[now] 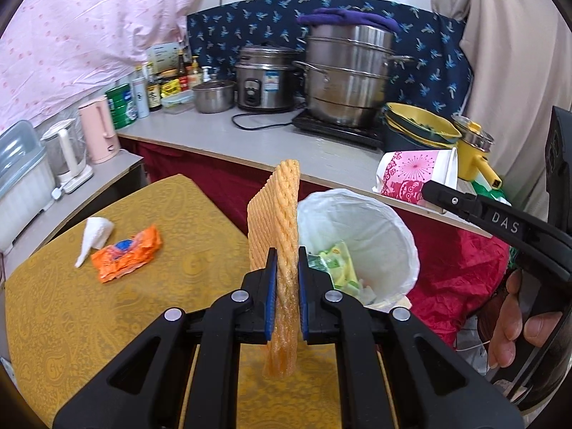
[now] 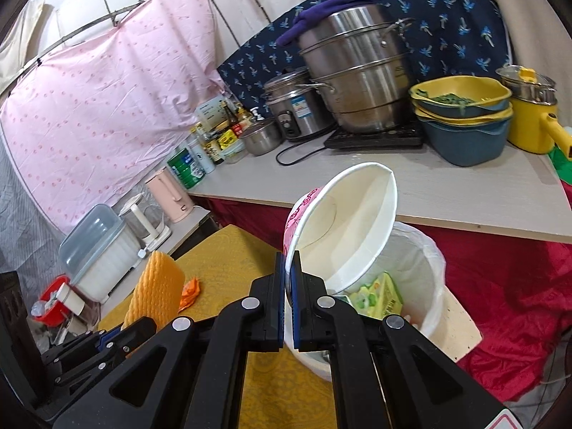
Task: Collect trash
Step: 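Carry the orange sleeve and pink-white paper cup over the white bin, then open both grippers over the bin, dropping the sleeve and the cup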
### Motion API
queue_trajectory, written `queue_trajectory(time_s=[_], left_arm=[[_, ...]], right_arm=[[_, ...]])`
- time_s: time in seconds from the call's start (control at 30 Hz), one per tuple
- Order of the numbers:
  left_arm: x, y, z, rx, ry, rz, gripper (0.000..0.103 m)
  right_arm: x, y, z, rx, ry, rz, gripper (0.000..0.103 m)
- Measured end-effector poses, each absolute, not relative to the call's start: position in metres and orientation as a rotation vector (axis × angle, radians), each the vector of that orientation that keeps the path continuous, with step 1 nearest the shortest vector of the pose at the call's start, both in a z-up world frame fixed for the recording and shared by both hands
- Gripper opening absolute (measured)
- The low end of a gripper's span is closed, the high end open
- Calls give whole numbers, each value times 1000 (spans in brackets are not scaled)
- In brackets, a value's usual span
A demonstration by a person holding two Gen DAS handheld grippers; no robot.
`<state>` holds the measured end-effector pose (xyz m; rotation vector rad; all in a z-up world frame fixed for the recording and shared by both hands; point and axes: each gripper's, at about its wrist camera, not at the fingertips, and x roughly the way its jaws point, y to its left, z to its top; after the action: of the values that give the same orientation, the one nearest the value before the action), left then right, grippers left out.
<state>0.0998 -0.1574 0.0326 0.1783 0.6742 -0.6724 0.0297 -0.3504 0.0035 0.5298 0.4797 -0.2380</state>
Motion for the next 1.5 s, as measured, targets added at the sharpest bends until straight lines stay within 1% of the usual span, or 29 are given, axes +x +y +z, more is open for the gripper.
queue_trajectory(time_s=[0.6, 1.1, 1.33, 1.4, 1.43, 1.47, 1.5], left_arm=[[93, -229, 3, 251, 737, -738, 10], [114, -276, -24, 280, 808, -758, 10], [132, -286, -36, 251, 853, -760, 11], [138, -288, -38, 234, 869, -763, 14], [142, -289, -38, 219, 878, -763, 22], [145, -289, -37, 206, 881, -760, 32], [149, -288, -36, 183, 881, -759, 37]], right_arm=[[2, -395, -36, 601, 504, -302, 4], [10, -418, -63, 642, 538, -324, 4], [19, -422, -77, 652, 560, -326, 4], [22, -422, -79, 653, 567, -325, 4], [24, -424, -80, 654, 570, -322, 4], [26, -424, -81, 654, 573, -320, 4], [28, -423, -82, 652, 577, -317, 4]])
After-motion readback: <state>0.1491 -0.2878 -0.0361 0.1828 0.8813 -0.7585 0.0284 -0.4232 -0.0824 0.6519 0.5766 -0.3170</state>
